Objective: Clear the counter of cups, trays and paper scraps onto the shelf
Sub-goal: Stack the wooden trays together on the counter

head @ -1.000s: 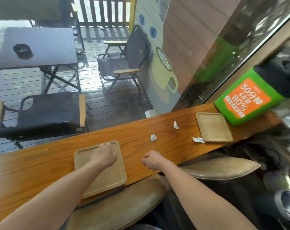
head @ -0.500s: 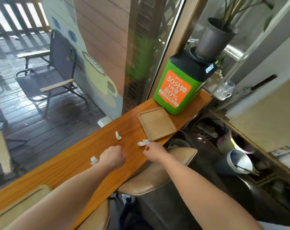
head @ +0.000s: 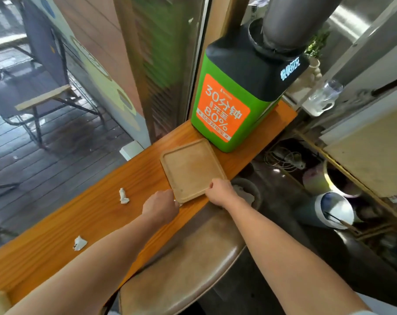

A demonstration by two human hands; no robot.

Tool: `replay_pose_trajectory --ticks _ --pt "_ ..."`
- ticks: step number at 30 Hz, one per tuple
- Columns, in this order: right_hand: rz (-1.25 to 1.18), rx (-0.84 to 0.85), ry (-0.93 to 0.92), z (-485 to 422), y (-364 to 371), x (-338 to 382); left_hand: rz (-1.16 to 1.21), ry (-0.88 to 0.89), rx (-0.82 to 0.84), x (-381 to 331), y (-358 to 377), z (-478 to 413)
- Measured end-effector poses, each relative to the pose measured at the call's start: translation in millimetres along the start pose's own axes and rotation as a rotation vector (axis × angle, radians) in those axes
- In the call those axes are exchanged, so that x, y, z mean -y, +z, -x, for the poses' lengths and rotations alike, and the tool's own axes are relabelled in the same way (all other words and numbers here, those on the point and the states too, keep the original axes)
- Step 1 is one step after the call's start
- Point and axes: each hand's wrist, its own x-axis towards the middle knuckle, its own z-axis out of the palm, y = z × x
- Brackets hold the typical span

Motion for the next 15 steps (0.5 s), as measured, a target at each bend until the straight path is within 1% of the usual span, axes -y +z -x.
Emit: replay_pose_trajectory --ticks 6,11,15 --pt "-0.067 -0.047 0.000 -43 -10 -6 0.054 -0.035 -0.019 -16 1 -37" --pt "-0.043 -0.064 0.096 -75 -9 -17 0.237 -0.160 -0.058 -22 6 -66" --pt "-0.013 -0.153 0.121 -88 0 -27 0.360 -0.281 -0.123 -28 13 -74"
